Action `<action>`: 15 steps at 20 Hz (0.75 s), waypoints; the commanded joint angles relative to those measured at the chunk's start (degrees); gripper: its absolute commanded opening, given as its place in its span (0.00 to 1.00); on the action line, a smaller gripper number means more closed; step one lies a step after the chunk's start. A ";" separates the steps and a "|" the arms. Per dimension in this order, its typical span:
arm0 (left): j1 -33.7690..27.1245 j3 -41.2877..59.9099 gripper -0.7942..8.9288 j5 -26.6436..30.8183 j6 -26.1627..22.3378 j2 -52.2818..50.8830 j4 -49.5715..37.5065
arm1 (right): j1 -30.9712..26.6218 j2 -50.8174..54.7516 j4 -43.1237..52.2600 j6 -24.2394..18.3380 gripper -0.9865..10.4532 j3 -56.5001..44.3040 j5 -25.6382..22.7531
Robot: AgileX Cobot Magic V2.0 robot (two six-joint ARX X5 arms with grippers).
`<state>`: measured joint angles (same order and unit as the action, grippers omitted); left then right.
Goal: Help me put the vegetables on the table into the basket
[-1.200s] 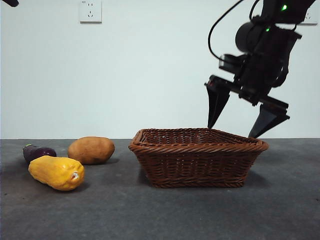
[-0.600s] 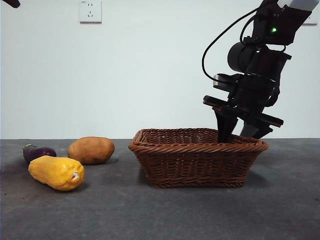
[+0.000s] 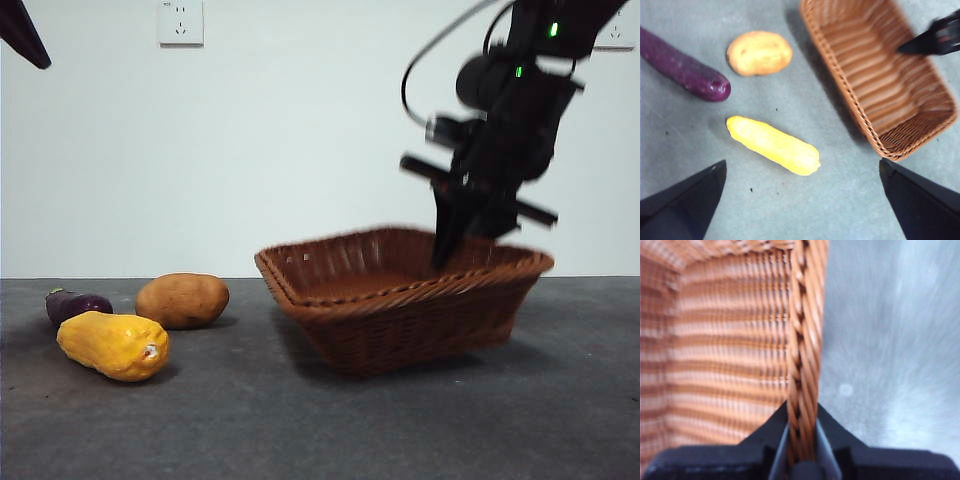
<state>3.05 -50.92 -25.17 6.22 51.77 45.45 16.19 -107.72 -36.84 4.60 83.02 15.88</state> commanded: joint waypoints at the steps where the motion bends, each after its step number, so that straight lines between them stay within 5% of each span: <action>1: 0.02 -0.20 0.73 -0.04 4.81 2.34 -1.86 | -0.02 6.36 0.72 -2.45 0.08 0.00 -0.26; 9: 6.49 -0.20 0.73 6.36 20.83 18.60 -8.52 | -0.09 26.12 -3.69 -7.87 0.08 0.00 -0.24; 15: 13.31 -0.50 0.73 12.00 31.30 29.51 -13.16 | -0.07 30.84 -10.38 -9.79 0.08 0.00 1.62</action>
<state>16.23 -51.31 -13.58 35.09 80.95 32.47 16.05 -77.21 -48.29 -4.97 83.02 16.99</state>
